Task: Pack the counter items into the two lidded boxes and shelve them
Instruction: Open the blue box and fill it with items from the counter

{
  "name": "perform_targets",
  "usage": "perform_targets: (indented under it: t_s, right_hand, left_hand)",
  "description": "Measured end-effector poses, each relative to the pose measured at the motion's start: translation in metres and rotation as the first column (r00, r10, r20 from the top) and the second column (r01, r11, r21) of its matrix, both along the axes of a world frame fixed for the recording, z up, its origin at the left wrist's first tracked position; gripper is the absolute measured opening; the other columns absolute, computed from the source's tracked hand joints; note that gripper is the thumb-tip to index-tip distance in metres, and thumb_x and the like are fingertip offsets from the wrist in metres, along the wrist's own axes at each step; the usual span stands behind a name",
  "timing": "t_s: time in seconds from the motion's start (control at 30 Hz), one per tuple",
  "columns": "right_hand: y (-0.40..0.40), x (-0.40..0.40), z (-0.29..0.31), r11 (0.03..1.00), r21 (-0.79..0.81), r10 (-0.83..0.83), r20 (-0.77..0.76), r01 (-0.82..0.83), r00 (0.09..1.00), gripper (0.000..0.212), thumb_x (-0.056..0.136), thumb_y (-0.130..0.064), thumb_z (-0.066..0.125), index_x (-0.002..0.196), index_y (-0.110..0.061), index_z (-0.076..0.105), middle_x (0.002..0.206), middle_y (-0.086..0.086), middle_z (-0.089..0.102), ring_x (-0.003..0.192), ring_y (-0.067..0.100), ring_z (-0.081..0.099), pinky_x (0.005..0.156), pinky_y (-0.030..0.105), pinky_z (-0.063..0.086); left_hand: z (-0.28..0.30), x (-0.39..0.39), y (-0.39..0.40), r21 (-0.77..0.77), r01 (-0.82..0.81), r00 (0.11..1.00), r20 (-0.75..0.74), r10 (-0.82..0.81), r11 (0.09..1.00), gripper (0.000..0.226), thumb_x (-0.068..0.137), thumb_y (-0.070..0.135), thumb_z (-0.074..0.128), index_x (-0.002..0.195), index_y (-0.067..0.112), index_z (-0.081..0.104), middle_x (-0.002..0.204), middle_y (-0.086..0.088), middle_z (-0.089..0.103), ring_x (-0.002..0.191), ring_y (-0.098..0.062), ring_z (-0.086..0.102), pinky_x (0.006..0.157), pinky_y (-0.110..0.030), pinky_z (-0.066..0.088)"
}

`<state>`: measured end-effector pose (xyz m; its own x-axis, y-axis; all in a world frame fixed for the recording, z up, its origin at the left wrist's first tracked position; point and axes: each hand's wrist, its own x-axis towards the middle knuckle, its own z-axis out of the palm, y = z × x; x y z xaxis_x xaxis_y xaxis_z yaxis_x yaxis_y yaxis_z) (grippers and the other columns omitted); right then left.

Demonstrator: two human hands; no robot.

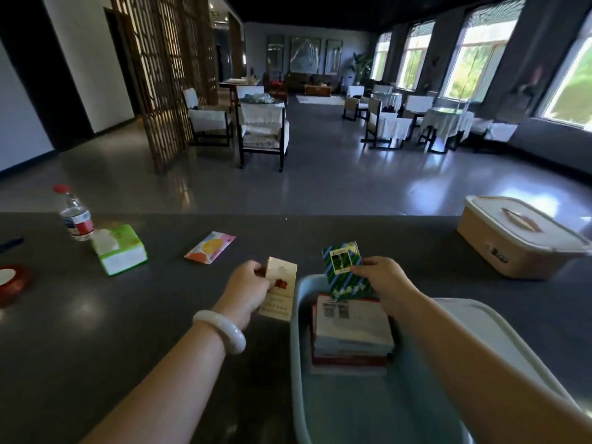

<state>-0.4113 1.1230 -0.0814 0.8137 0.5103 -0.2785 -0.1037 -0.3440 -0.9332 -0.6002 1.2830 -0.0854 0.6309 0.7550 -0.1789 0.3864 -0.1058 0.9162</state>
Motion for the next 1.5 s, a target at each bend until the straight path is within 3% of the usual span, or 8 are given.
perform_targets:
  t_s: [0.23,0.4,0.53,0.73,0.97,1.1,1.3,1.5]
  right_hand:
    - [-0.045,0.010,-0.014,0.999,-0.028,0.025,0.041,-0.024,0.999,0.011,0.083,-0.009,0.071,0.079,-0.017,0.065,0.066,0.000,0.073,0.064,0.015,0.072,0.057,0.032,0.057]
    - [-0.057,-0.001,-0.023,0.984,-0.165,0.092,0.149,-0.067,0.985,0.003,0.083,-0.010,0.069,0.082,-0.007,0.068,0.081,0.009,0.073,0.071,0.018,0.071,0.066,0.034,0.059]
    - [-0.063,-0.005,-0.028,0.978,-0.199,0.087,0.136,-0.058,0.987,0.033,0.080,-0.014,0.073,0.108,-0.003,0.058,0.096,0.011,0.067,0.081,0.021,0.068,0.056,0.028,0.054]
    - [-0.065,-0.016,-0.036,0.985,-0.175,0.031,0.220,0.008,0.975,0.033,0.076,-0.015,0.079,0.088,-0.014,0.049,0.086,0.005,0.061,0.080,0.021,0.063,0.075,0.043,0.056]
    - [-0.068,-0.028,-0.048,0.976,-0.215,0.104,0.295,-0.040,0.950,0.030,0.085,-0.018,0.072,0.098,-0.010,0.046,0.082,-0.008,0.059,0.071,0.006,0.056,0.049,0.018,0.037]
    - [-0.070,-0.033,-0.047,0.980,-0.195,0.094,0.300,-0.035,0.949,0.027,0.088,-0.018,0.069,0.100,-0.011,0.046,0.097,-0.002,0.061,0.087,0.015,0.061,0.060,0.023,0.045]
    - [-0.071,-0.033,-0.051,0.974,-0.223,0.111,0.369,-0.028,0.923,0.028,0.086,-0.022,0.070,0.097,-0.022,0.045,0.088,-0.011,0.054,0.074,0.001,0.052,0.054,0.016,0.036]
    - [-0.070,-0.033,-0.052,0.952,-0.304,0.129,0.501,0.035,0.856,0.030,0.086,-0.026,0.069,0.110,-0.022,0.051,0.104,-0.004,0.059,0.088,0.011,0.053,0.071,0.023,0.041]
  left_hand:
    - [-0.001,0.021,-0.052,-0.007,-0.024,1.000,-0.005,0.024,1.000,0.015,0.091,0.018,0.062,0.104,0.022,0.057,0.098,0.002,0.067,0.091,-0.012,0.064,0.066,-0.027,0.050]
    - [-0.010,0.035,-0.080,-0.021,-0.053,0.997,-0.057,0.052,0.998,0.015,0.090,0.015,0.064,0.105,0.017,0.059,0.099,0.000,0.068,0.089,-0.013,0.066,0.063,-0.027,0.052]
    - [-0.017,0.036,-0.089,0.030,-0.081,0.993,-0.089,0.084,0.996,0.016,0.090,0.015,0.063,0.105,0.018,0.058,0.098,0.002,0.067,0.087,-0.011,0.064,0.058,-0.023,0.048]
    - [-0.020,0.032,-0.093,0.016,-0.130,0.990,-0.051,0.131,0.991,0.017,0.089,0.015,0.065,0.104,0.017,0.059,0.098,0.002,0.067,0.086,-0.009,0.063,0.058,-0.021,0.046]
    - [-0.021,0.028,-0.094,-0.016,-0.149,0.989,-0.011,0.149,0.989,0.017,0.090,0.016,0.064,0.106,0.019,0.057,0.098,0.001,0.069,0.080,-0.006,0.067,0.051,-0.016,0.046]
    - [-0.020,0.027,-0.092,-0.029,-0.128,0.992,-0.011,0.128,0.991,0.022,0.091,0.016,0.064,0.111,0.018,0.056,0.101,0.000,0.070,0.081,-0.008,0.069,0.054,-0.019,0.050]
    - [-0.022,0.026,-0.086,0.028,-0.039,0.998,-0.055,0.040,0.999,0.024,0.089,0.020,0.066,0.109,0.022,0.054,0.104,0.006,0.065,0.084,-0.005,0.065,0.059,-0.020,0.051]
    - [-0.028,0.032,-0.085,0.165,0.031,0.995,-0.099,-0.015,0.986,0.031,0.090,0.020,0.066,0.113,0.029,0.047,0.101,0.016,0.050,0.069,0.006,0.048,0.037,-0.004,0.037]
